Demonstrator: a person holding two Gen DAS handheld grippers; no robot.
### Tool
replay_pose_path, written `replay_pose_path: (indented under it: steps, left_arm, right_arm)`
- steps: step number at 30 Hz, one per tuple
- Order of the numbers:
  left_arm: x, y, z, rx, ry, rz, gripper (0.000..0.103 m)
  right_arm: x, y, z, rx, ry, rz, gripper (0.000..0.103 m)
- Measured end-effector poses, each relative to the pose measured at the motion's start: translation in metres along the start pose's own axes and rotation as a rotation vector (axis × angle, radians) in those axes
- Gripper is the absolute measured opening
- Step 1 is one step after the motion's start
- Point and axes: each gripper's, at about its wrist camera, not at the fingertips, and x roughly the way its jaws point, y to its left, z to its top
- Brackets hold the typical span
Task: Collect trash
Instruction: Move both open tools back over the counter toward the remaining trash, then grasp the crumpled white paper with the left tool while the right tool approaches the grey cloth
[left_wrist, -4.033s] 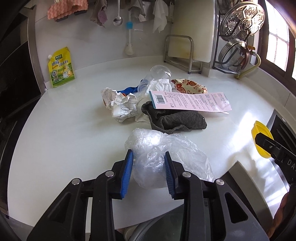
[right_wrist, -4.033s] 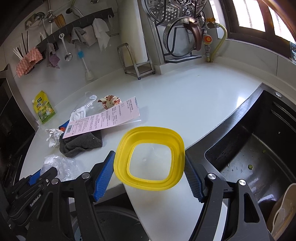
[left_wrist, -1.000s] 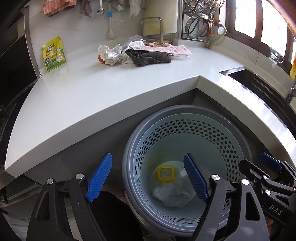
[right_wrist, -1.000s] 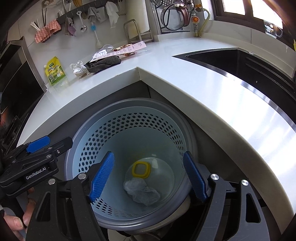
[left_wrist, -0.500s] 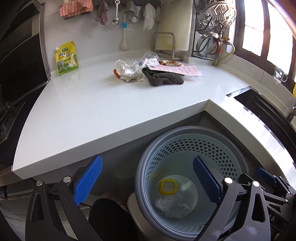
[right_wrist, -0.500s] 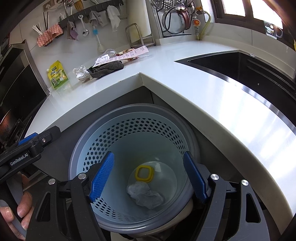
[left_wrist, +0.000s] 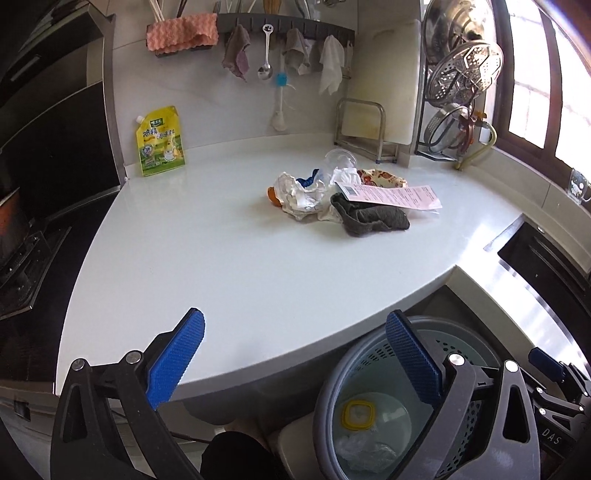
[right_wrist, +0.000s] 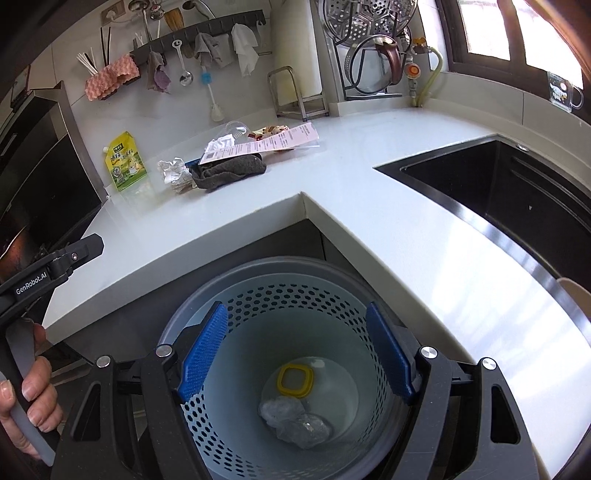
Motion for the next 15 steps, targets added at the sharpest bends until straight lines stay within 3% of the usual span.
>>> replay_pose_path:
  steps: [5, 15]
  left_arm:
    - [0.018, 0.007, 0.023, -0.014, -0.018, 0.02, 0.097]
    - [0.071, 0.009, 0.062, -0.019, -0.006, 0.07, 0.097]
  right_arm:
    - [0.016, -0.001, 0.03, 0.008, -0.017, 0.027, 0.074]
    - [0.059, -0.002, 0.094, -0.063, -0.038, -0.023, 0.074]
